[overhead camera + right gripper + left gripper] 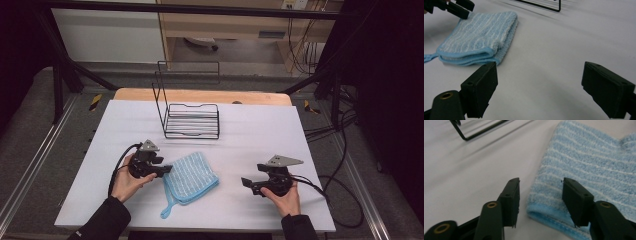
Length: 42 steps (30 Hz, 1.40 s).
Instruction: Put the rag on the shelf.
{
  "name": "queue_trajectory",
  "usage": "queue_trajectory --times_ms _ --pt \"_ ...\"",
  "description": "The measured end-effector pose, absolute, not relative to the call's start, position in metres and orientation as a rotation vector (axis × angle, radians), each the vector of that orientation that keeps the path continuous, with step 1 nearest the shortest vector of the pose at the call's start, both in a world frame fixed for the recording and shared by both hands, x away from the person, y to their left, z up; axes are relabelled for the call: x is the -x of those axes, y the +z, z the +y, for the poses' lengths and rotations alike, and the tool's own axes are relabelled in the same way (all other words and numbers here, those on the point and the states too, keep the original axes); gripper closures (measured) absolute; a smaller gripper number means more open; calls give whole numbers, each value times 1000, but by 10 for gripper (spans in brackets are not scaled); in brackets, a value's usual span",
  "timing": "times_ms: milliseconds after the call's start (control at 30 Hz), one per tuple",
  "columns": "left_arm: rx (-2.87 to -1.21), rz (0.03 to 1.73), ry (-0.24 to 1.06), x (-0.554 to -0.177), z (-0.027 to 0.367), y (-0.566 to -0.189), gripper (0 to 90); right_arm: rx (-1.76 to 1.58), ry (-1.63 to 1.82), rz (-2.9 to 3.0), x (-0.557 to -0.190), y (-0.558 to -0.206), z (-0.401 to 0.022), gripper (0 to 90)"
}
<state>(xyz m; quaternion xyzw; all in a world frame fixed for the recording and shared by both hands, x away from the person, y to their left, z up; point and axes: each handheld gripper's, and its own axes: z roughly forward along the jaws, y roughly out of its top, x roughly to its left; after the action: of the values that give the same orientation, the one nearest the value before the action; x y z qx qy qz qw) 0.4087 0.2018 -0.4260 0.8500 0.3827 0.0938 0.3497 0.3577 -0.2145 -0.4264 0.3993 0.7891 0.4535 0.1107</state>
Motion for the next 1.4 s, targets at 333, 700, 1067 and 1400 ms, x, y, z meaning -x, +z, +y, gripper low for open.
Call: queue_trajectory --times_ms 333,700,1067,1400 --pt "-2240 961 213 -408 201 -437 600 -1206 1324 2337 -361 -427 -149 237" --pt "-2257 936 186 -406 201 -439 693 -1234 1224 2389 -372 -448 -115 457" --pt "-2264 939 176 -404 200 -436 788 -1279 1227 2431 -366 -453 -113 615" --pt "-2234 950 159 -404 203 -437 788 -1371 1337 2419 -367 -460 -116 741"
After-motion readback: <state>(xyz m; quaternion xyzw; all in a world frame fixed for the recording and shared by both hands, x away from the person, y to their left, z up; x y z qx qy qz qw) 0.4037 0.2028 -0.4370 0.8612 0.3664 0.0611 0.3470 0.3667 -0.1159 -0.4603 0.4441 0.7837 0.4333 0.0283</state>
